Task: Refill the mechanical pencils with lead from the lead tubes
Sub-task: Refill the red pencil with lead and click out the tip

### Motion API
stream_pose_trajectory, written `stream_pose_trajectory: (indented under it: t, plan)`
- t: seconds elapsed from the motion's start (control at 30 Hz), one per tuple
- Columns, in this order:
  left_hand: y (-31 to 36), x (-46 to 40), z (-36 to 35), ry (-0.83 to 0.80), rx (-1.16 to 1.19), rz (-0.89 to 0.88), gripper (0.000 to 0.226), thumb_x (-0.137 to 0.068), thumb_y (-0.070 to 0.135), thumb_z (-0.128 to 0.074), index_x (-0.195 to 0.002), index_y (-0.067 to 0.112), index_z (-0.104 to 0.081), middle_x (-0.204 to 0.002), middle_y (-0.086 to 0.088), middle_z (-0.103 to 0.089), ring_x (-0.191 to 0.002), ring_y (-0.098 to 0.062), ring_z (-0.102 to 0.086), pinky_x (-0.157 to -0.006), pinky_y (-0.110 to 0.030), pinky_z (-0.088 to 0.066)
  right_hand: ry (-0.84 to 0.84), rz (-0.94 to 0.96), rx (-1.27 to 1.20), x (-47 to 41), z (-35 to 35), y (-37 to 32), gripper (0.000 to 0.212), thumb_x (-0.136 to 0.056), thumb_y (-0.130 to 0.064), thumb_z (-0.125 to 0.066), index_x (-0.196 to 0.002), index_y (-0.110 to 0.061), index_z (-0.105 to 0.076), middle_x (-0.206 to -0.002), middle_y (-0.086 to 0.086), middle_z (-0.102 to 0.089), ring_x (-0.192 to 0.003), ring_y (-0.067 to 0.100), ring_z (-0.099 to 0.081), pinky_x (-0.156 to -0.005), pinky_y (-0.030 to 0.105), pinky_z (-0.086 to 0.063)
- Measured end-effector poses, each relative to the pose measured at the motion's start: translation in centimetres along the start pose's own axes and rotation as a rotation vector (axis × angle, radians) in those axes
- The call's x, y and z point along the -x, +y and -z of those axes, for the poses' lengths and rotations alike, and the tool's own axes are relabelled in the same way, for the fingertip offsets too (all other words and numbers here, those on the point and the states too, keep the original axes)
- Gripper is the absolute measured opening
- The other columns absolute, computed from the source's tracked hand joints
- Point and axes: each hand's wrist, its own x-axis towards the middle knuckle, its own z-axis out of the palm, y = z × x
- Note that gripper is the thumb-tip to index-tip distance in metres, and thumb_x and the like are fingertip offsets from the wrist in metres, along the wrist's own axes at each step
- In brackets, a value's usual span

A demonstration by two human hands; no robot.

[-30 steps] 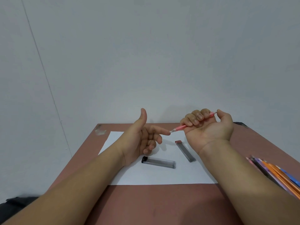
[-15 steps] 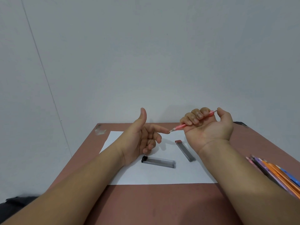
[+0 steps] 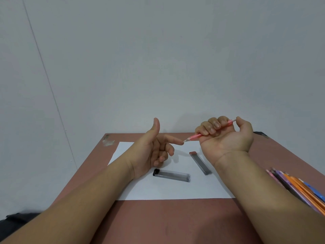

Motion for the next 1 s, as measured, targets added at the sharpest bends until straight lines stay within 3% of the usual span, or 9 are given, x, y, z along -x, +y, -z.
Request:
stream_pose_trajectory:
  t: [0.5, 0.77, 1.0]
  plan:
    - [-0.2, -0.08, 0.35, -0.025, 0.008, -0.016, 0.09, -0.09, 0.08, -0.026, -0.111, 0.007, -0.074, -0.078, -0.007, -0.057, -0.058, -0.018, -0.033, -0.047, -0.026, -0.023, -0.031, -0.023, 0.003, 0.18, -0.07, 0.08, 0.04, -0.091, -0.039, -0.036, -0.06, -0.015, -0.038, -0.063, 0.001, -0.03, -0.052, 0.018, -0.024, -0.053, 0.028, -0.027]
    - [-0.8, -0.22, 0.73, -0.047, -0.024, -0.047, 0.05, -0.09, 0.056, -0.053, -0.108, 0.015, -0.076, -0.08, -0.005, -0.059, -0.057, -0.014, -0.037, -0.055, -0.033, -0.015, -0.034, -0.024, 0.016, 0.25, -0.08, 0.16, 0.04, -0.091, -0.041, -0.037, -0.061, -0.014, -0.039, -0.063, 0.001, -0.032, -0.052, 0.018, -0.026, -0.053, 0.028, -0.028]
    - [-0.9, -0.18, 0.78, -0.055, -0.006, -0.043, 0.049, -0.091, 0.052, -0.053, -0.108, 0.012, -0.076, -0.08, -0.005, -0.058, -0.058, -0.014, -0.037, -0.056, -0.032, -0.015, -0.015, 0.001, 0.026, 0.21, -0.07, 0.02, 0.037, -0.09, -0.034, -0.034, -0.058, -0.015, -0.037, -0.063, 0.0, -0.029, -0.051, 0.018, -0.023, -0.053, 0.027, -0.025]
